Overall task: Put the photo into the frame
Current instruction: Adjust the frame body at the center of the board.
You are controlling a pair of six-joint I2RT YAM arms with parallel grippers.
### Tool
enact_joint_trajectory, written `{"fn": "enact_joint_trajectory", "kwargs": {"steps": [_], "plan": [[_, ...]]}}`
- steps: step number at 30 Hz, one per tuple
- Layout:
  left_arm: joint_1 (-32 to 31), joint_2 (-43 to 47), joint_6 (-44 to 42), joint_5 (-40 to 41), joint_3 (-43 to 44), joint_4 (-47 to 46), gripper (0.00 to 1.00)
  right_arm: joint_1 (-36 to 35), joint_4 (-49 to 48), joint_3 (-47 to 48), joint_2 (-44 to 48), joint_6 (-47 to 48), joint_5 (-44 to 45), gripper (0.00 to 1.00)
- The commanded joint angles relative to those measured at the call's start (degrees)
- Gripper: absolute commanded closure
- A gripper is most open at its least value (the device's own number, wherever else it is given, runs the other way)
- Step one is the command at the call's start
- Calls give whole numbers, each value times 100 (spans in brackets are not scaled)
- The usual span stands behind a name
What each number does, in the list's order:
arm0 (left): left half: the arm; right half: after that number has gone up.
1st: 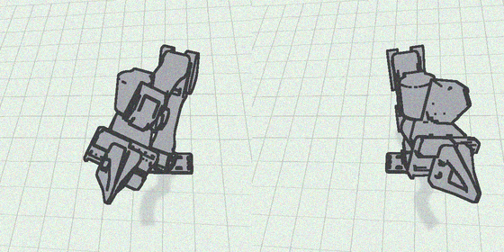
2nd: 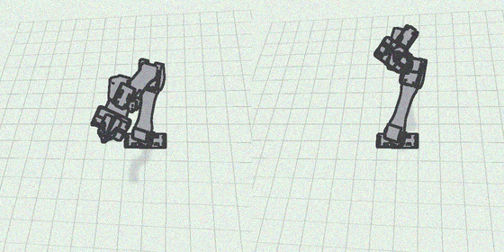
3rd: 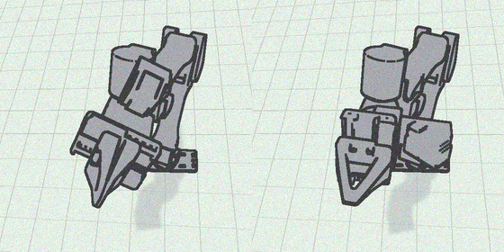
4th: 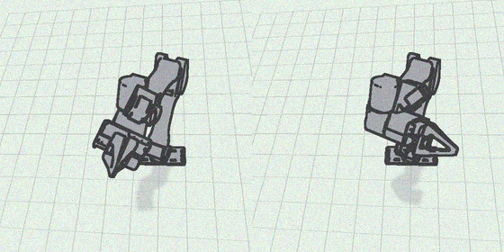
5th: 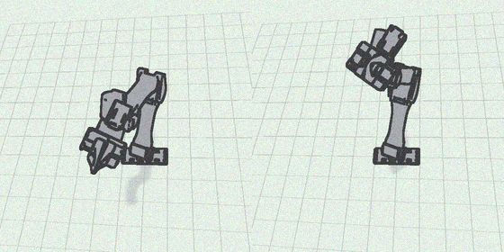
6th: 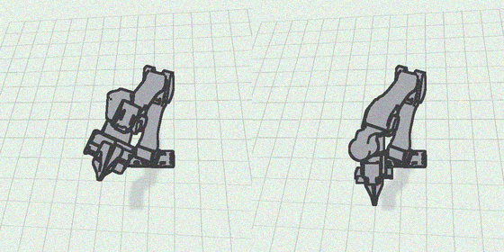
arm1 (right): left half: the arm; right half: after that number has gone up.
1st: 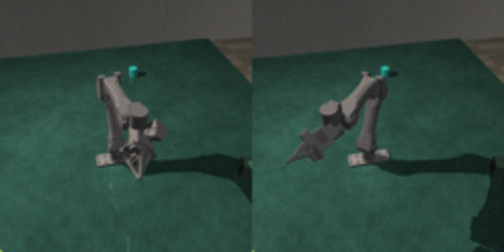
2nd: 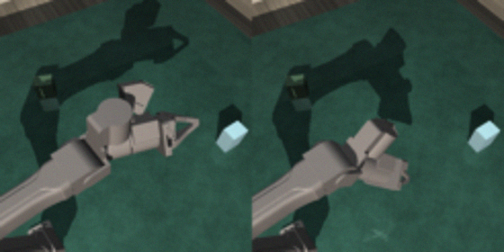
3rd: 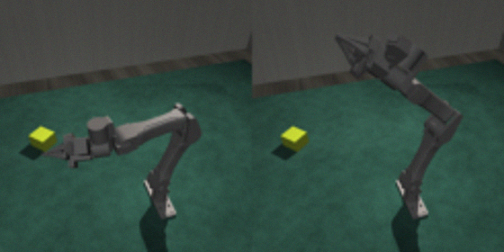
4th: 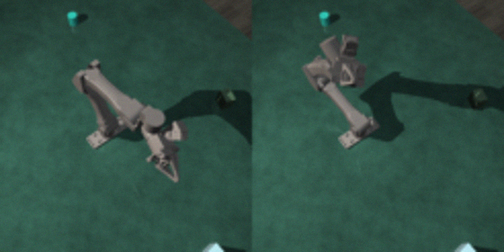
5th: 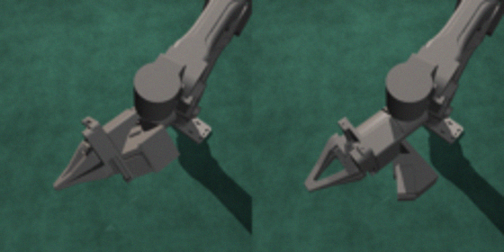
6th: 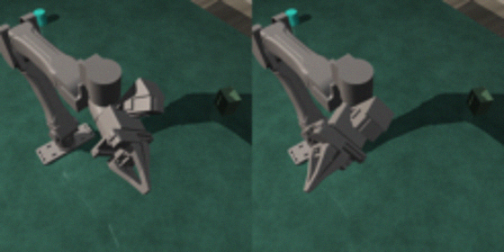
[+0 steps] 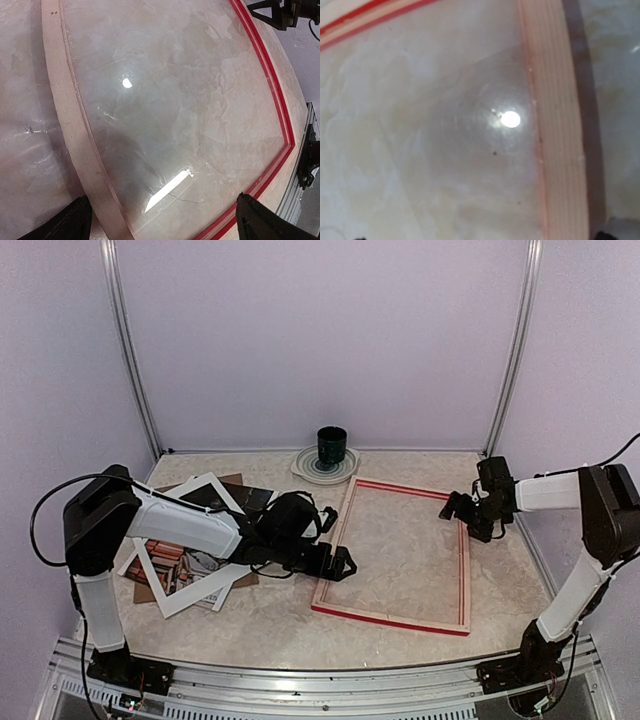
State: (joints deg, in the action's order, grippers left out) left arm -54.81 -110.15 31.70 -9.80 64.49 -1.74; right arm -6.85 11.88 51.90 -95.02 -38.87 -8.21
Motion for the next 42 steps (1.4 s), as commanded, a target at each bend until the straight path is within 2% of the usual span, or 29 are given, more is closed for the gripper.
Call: {"fn": "enact_joint_trajectory", "kwargs": {"steps": [1,14,24,35,42], "plan": [[-47,47,73,-133,-197,-186,1,44,-118,89,-130,92,-206,1],[-315,403,306,-263,-674,-408,1,-33,-6,188,-104,134,-231,1],[-556,623,482,-280,-924,-498,1,-212,-40,-83,60,72,-217,2],[-571,1064,590,465,-1317,-166,1,-772,-202,-249,125,-217,-179,2],[-529,1379,676,624,-1629,-109,1,-994,-255,-49,12,-325,-190,2]]}}
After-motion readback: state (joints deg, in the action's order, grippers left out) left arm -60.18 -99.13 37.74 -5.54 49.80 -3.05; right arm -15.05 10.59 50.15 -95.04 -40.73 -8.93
